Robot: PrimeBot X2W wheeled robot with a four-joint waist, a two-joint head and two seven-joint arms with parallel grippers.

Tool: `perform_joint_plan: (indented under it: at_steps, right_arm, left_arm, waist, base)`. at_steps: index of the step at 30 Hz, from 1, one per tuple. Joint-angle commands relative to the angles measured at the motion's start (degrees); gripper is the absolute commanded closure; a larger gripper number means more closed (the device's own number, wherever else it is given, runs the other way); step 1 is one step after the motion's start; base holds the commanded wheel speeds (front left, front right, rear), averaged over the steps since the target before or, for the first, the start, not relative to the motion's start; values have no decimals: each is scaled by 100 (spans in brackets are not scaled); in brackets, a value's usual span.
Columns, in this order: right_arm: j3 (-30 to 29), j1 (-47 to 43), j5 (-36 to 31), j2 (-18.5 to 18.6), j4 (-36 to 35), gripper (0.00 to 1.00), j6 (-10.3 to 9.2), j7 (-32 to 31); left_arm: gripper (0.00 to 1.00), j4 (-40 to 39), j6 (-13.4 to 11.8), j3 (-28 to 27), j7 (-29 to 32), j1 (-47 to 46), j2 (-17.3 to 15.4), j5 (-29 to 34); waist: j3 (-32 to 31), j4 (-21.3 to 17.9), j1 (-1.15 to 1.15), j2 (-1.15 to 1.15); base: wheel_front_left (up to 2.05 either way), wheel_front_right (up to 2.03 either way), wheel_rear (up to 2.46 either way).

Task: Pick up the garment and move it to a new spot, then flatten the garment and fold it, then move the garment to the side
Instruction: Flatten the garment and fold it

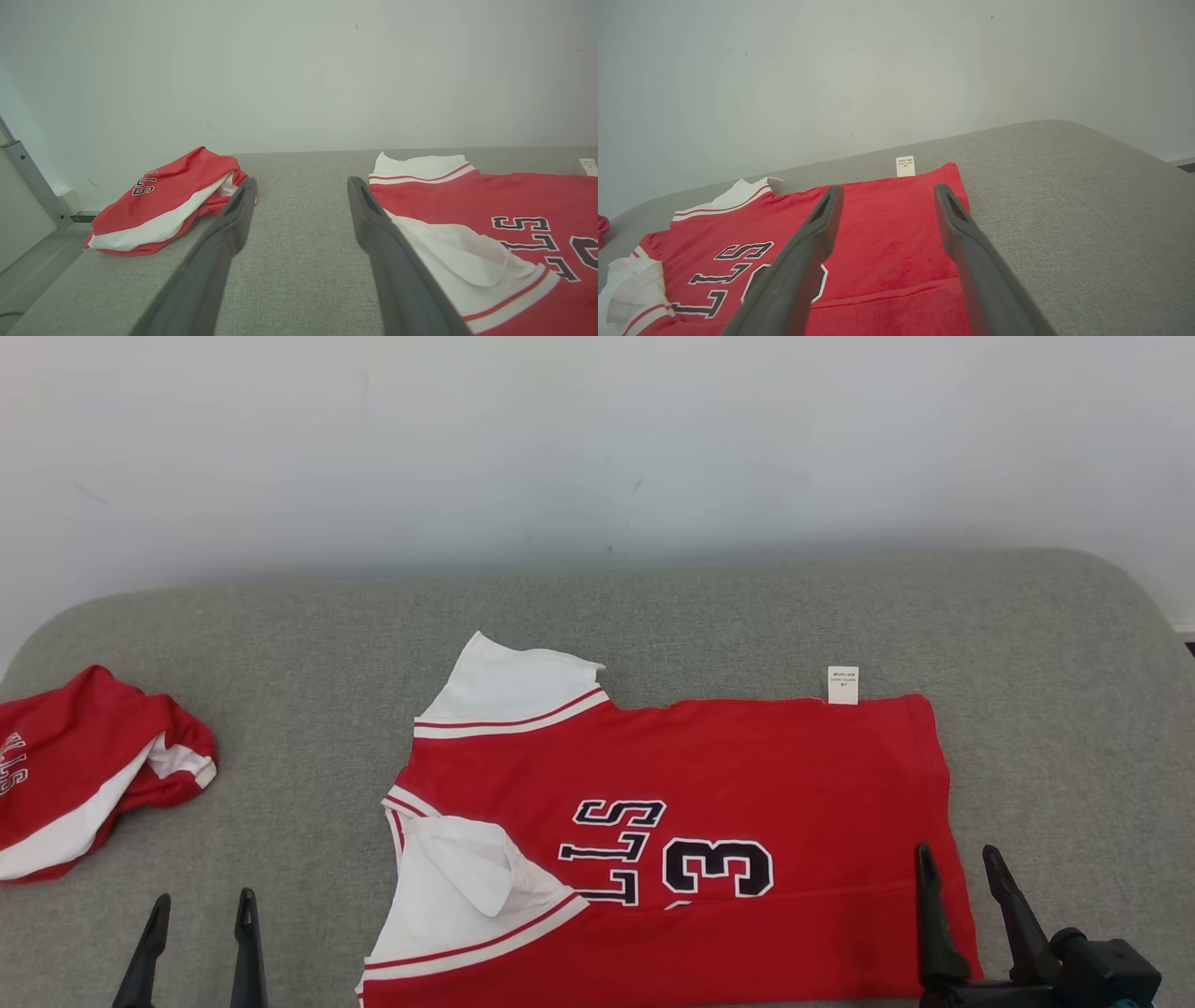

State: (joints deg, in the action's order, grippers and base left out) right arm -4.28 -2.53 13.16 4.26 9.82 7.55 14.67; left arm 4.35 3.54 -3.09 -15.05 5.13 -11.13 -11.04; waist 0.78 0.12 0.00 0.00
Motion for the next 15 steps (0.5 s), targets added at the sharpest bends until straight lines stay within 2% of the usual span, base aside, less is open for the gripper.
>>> perform_joint_plan:
  at_steps: [1,10,15]
  right_arm:
    - [-13,-35,-32,-22,-4,0,-14,35]
    - [24,202,-69,54,-1,0,-14,-38]
    - [97,760,-74,182,227,0,-14,-264]
  left_arm:
    - [0,9,31,-28,-17,-21,42,39]
    - [0,186,196,29,-17,-367,-35,50]
    - [0,503,297,92,41,-1057,-310,-129]
  waist:
    - [-8,3,0,0]
    - [152,-125,0,0]
    - [500,-419,0,0]
  base:
    - [0,0,0]
    - [0,0,0]
    - [0,0,0]
